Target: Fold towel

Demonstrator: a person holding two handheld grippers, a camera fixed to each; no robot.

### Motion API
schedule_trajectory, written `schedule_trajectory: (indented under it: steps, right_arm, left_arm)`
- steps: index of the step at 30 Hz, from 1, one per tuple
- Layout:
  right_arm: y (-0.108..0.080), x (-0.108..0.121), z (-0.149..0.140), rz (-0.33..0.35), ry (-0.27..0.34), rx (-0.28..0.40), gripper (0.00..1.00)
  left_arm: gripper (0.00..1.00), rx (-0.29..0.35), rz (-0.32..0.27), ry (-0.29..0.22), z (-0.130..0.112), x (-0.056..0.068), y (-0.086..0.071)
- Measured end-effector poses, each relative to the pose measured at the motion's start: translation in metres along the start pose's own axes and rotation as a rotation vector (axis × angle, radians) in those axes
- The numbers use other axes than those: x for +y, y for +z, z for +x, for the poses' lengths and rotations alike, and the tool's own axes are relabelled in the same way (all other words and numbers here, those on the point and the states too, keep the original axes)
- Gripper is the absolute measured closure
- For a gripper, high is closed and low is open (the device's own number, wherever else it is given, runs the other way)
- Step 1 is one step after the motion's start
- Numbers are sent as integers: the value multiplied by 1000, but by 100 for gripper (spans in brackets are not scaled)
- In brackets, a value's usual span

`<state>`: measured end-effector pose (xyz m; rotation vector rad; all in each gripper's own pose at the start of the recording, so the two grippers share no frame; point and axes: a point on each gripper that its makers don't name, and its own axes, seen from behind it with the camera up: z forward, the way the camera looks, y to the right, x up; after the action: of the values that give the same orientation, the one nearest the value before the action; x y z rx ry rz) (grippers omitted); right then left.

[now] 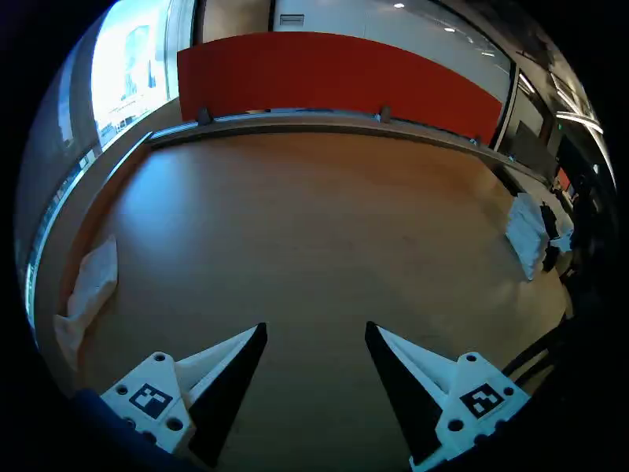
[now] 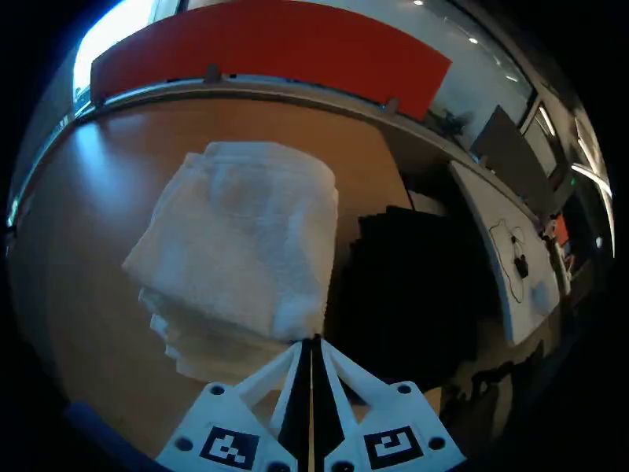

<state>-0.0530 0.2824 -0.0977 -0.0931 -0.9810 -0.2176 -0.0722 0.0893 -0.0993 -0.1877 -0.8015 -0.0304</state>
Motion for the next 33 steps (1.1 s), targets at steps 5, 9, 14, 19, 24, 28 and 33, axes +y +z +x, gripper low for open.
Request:
schedule_trajectory:
  steps: [5, 9, 14, 19, 24, 28, 33]
  right_arm:
    - [-3, 2, 5, -11, 10, 19, 98]
    - [-6, 4, 9, -22, 20, 37, 98]
    - [-13, 7, 14, -39, 37, 63, 96]
    - [-18, 10, 19, -54, 49, 83, 95]
    - [-20, 14, 19, -71, 43, 79, 82]
    - [-23, 18, 17, -88, 43, 76, 64]
    - [-27, 25, 15, -116, 43, 73, 53]
  left_arm:
    - [7, 0, 2, -1, 0, -2, 0]
    - [7, 1, 0, -2, 2, -1, 0]
    - [7, 4, 0, 2, 4, -2, 1]
    - [7, 4, -3, 3, 4, -3, 2]
    - [7, 5, -5, 8, 5, -3, 2]
    - [7, 7, -7, 5, 5, -4, 2]
    - [7, 7, -6, 1, 4, -6, 2]
